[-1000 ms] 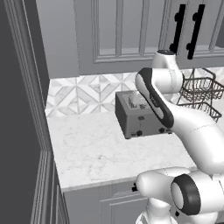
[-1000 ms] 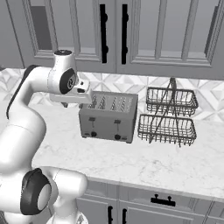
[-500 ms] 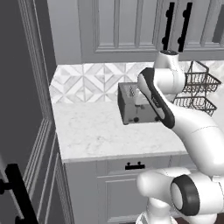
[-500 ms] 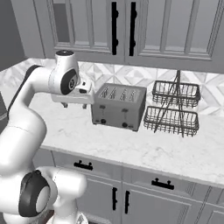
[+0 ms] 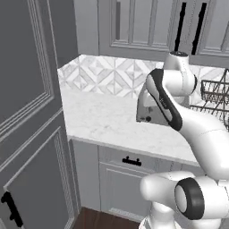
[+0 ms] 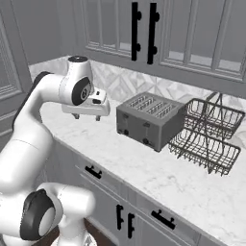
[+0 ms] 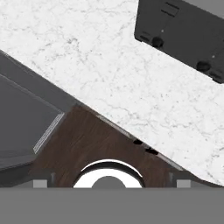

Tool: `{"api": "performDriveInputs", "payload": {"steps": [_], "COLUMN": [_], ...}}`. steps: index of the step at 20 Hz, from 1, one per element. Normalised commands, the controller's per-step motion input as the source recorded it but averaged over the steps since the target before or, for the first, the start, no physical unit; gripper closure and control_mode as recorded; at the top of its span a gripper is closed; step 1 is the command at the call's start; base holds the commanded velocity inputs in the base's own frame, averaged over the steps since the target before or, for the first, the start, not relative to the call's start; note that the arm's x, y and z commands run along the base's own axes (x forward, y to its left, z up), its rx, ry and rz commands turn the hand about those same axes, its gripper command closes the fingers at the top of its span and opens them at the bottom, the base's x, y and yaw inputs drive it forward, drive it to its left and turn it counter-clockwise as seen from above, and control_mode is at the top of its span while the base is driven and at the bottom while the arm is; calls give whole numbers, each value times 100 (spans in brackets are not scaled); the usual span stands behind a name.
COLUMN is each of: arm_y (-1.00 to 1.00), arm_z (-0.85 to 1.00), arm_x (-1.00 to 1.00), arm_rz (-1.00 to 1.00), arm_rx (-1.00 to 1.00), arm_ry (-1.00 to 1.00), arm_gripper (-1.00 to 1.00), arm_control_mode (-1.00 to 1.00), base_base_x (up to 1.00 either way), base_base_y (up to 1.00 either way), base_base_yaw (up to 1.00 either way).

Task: Take a straw from the drawer in front and place it inside the glass cup on the dining counter.

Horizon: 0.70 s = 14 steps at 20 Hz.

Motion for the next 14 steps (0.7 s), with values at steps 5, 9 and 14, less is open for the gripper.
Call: {"api": "performDriveInputs", "payload": {"steps": [5,9,14], "arm_y": [0,0,0], "arm_z": [0,0,0], "arm_x": [0,0,0], "arm_rz": [0,0,0], "arm_rx": [0,0,0], "arm_ry": [0,0,0], "arm_gripper": [-100,-100,-100], "arm_control_mode": [100,100,100], "base_base_x": [-1,-10,-38], "base_base_y": [-73,-72,-57], "base_base_yaw": [69,62,45]}}
